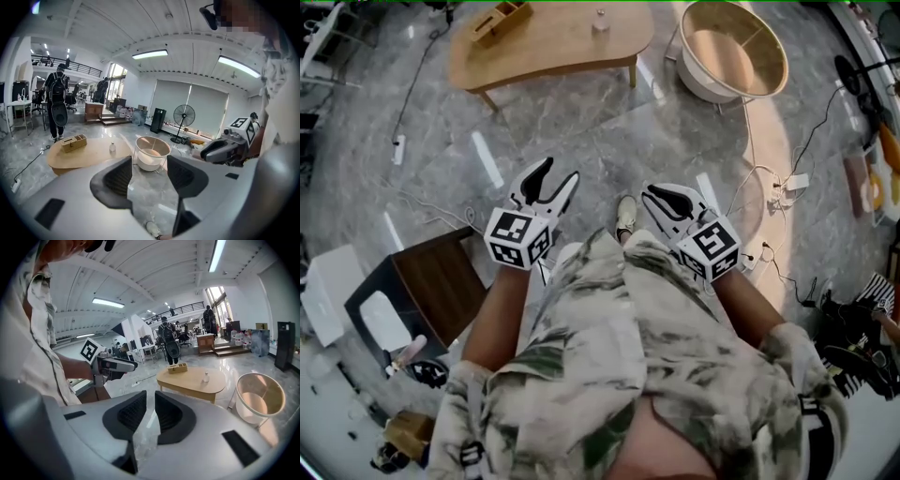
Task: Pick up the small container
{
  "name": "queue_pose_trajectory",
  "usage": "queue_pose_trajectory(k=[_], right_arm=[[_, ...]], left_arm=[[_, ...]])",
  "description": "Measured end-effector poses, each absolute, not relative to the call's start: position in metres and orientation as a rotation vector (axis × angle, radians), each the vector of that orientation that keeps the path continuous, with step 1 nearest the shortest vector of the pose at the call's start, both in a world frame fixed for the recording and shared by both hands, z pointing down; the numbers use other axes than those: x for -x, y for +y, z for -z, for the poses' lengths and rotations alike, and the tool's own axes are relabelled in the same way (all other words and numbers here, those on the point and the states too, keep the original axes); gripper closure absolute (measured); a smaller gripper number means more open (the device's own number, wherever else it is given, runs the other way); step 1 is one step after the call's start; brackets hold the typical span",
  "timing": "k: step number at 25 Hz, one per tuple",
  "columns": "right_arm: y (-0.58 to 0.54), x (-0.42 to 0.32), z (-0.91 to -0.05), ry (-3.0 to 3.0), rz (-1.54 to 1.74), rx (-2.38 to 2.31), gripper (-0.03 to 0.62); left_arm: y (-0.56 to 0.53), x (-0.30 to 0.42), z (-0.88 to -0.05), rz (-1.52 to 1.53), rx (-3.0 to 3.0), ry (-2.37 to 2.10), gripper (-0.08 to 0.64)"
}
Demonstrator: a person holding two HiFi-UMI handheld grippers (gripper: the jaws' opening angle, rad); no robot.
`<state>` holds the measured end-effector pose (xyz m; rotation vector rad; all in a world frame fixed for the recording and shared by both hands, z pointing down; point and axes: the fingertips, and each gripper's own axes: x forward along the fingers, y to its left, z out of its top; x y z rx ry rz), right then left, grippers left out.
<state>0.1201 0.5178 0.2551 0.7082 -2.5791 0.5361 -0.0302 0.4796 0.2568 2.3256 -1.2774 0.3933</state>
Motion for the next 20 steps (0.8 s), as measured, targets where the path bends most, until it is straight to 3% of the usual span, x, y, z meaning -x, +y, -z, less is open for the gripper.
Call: queue_pose_trajectory(k=[10,20], right_arm=[[0.438,-0.151,-0.279,-2.568,-0.541,-0.728,0.545],[0.371,-0.105,-0.293,-2.510,-0.575,-0.826,0.555]], left_arm=[[0.386,-0.002,-0.259,-0.468,-2.339,-1.291,0.321],[0.299,0.021,-0.275,-0.432,-2.402,-1.154,0.321]])
